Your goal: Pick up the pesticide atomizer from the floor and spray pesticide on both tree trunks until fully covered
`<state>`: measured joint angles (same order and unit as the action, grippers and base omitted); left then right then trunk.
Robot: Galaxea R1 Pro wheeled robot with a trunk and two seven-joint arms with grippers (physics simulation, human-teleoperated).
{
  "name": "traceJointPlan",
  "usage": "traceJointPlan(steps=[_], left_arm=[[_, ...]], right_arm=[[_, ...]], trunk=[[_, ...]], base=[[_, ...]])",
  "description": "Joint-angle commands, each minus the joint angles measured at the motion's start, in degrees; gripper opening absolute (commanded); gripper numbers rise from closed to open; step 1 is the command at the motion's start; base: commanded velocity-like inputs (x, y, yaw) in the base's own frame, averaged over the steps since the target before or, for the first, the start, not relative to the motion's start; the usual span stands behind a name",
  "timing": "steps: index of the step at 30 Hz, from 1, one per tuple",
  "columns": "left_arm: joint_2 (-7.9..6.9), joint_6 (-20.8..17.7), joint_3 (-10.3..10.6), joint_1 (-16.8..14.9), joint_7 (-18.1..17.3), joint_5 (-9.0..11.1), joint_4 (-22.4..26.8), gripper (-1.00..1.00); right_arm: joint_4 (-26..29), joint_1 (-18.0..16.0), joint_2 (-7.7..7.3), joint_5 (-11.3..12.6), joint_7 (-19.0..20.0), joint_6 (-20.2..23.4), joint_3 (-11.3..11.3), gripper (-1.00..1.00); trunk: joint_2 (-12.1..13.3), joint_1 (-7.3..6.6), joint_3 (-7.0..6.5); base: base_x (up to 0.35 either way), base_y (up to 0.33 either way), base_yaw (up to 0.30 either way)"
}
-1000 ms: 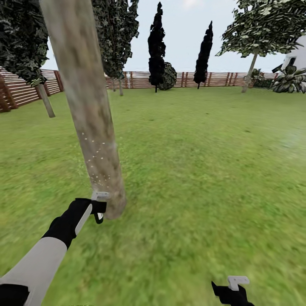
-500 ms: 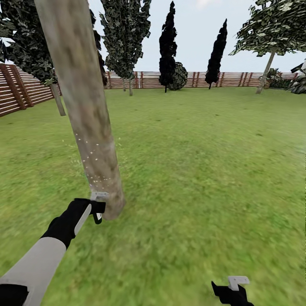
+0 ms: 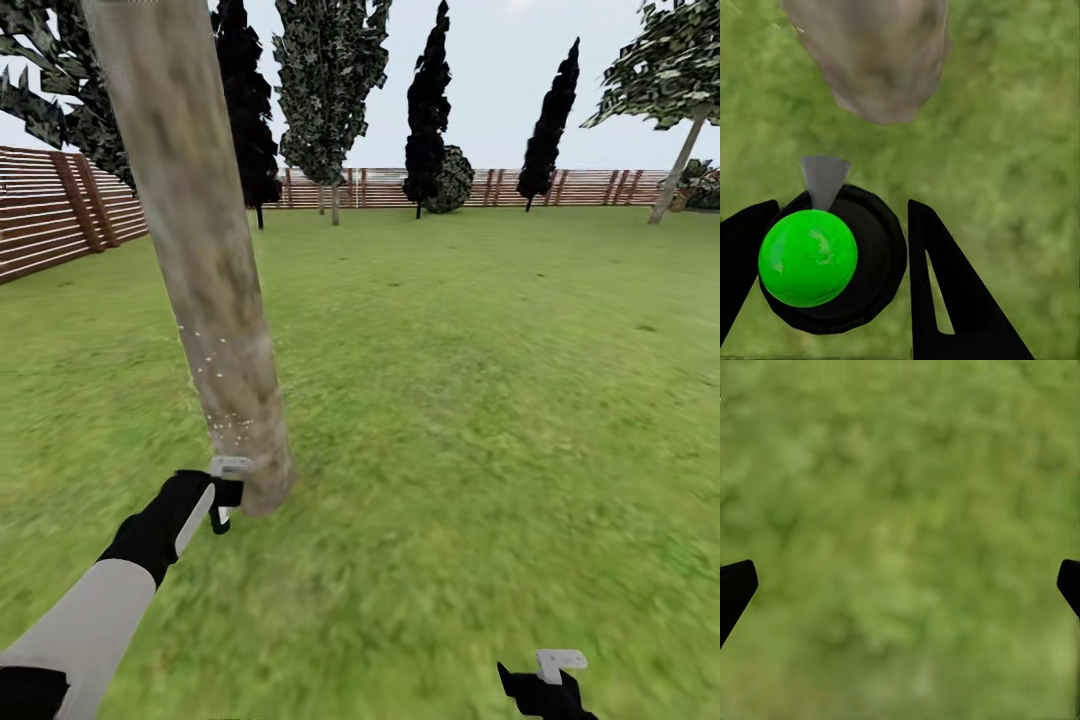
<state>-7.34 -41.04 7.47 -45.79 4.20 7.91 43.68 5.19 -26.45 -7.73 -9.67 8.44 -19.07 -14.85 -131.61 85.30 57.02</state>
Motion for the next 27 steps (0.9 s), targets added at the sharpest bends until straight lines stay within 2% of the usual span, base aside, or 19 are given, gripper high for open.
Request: traceJointPlan(steps=[1, 7, 10, 16, 27], left_arm=[[0.06, 0.0, 0.0, 0.0, 0.1, 0.0, 0.0, -1.0], [0.18, 0.0, 0.0, 0.0, 0.1, 0.1, -0.7, -1.0], [0.17, 3.2, -0.1, 0.0, 0.2, 0.1, -1.6, -1.0], [0.21, 3.9, -0.1, 0.0, 0.2, 0.1, -1.7, -1.0], [0.31, 4.0, 0.0, 0.0, 0.2, 0.3, -1.7, -1.0]], right_arm=[[0.0, 0.0, 0.0, 0.0, 0.0, 0.0, 0.0, 1.0], [0.0, 0.0, 0.0, 0.0, 0.0, 0.0, 0.0, 1.0], [0.0, 0.0, -0.01, 0.0, 0.0, 0.0, 0.0, 1.0], [0.0, 0.0, 0.01, 0.0, 0.0, 0.0, 0.0, 1.0], [0.0, 0.0, 0.02, 0.0, 0.0, 0.0, 0.0, 1.0]], trunk=[[0.0, 0.0, 0.0], [0.0, 0.0, 0.0], [0.0, 0.0, 0.0], [0.0, 0.0, 0.0], [0.0, 0.0, 0.0]], base=[[0.029, -0.27, 0.274], [0.004, -0.271, 0.255], [0.045, -0.271, 0.026], [0.087, -0.271, 0.036], [0.091, -0.271, 0.271]])
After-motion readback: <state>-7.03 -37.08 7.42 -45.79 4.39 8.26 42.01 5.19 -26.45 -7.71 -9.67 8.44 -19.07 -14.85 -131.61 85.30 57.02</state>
